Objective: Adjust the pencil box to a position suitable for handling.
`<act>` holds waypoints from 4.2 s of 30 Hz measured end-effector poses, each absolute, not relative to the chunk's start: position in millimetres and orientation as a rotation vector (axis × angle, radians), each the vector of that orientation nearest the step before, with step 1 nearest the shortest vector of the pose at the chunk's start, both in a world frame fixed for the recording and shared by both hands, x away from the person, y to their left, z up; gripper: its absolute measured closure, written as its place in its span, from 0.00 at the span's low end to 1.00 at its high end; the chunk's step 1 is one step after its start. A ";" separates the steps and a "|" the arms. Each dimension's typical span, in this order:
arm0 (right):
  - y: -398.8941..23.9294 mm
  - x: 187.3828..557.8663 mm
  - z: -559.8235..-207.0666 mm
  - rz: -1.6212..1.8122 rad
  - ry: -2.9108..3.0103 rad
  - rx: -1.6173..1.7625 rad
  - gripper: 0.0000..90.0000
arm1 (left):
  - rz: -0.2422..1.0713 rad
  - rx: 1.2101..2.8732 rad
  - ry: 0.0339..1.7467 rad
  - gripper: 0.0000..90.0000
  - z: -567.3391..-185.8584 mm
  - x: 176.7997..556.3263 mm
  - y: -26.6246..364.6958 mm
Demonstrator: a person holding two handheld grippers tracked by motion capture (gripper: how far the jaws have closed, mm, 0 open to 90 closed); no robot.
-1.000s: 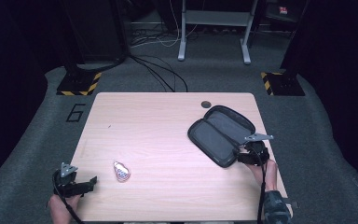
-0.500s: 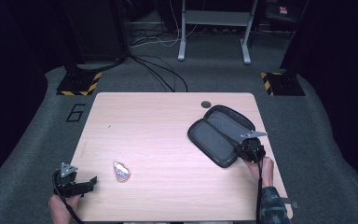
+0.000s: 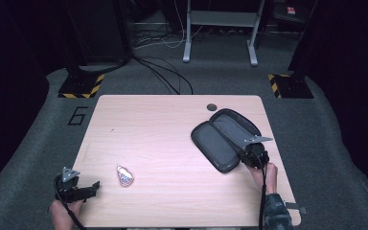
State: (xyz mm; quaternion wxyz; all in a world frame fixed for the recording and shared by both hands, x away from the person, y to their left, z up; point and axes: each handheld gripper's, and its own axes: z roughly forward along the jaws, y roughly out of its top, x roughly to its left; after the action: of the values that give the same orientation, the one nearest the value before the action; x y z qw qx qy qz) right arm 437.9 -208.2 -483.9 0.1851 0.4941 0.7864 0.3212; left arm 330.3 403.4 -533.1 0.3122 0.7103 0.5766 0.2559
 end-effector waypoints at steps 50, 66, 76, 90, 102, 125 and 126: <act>-241.4 464.8 -457.3 0.896 2.018 1.480 0.64 | 0.675 1.884 1.514 0.04 -532.7 329.8 403.7; -253.6 501.0 -482.4 0.885 2.079 1.519 0.93 | 0.675 1.884 1.514 0.04 -532.7 329.8 403.7; -254.6 492.1 -482.7 0.884 1.968 1.653 0.99 | 0.674 1.872 1.517 0.05 -532.9 329.7 403.0; -260.1 460.5 -483.5 0.953 1.954 1.693 0.95 | 0.675 1.869 1.517 0.05 -532.9 329.6 402.8; -252.3 433.5 -486.8 0.977 2.064 1.653 0.78 | 0.673 1.866 1.517 0.05 -533.1 329.4 402.7; -208.5 406.0 -493.3 1.076 2.233 1.540 0.56 | 0.673 1.865 1.518 0.05 -533.0 329.5 402.7; -206.4 405.1 -493.5 1.081 2.242 1.534 0.56 | 0.672 1.868 1.520 0.05 -532.9 329.4 402.8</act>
State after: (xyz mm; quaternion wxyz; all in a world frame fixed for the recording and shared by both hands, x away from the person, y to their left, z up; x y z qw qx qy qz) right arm 405.1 -206.4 -493.5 0.1085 0.5214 0.7623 0.3677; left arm 329.4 402.8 -532.9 0.3152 0.7089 0.5770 0.2552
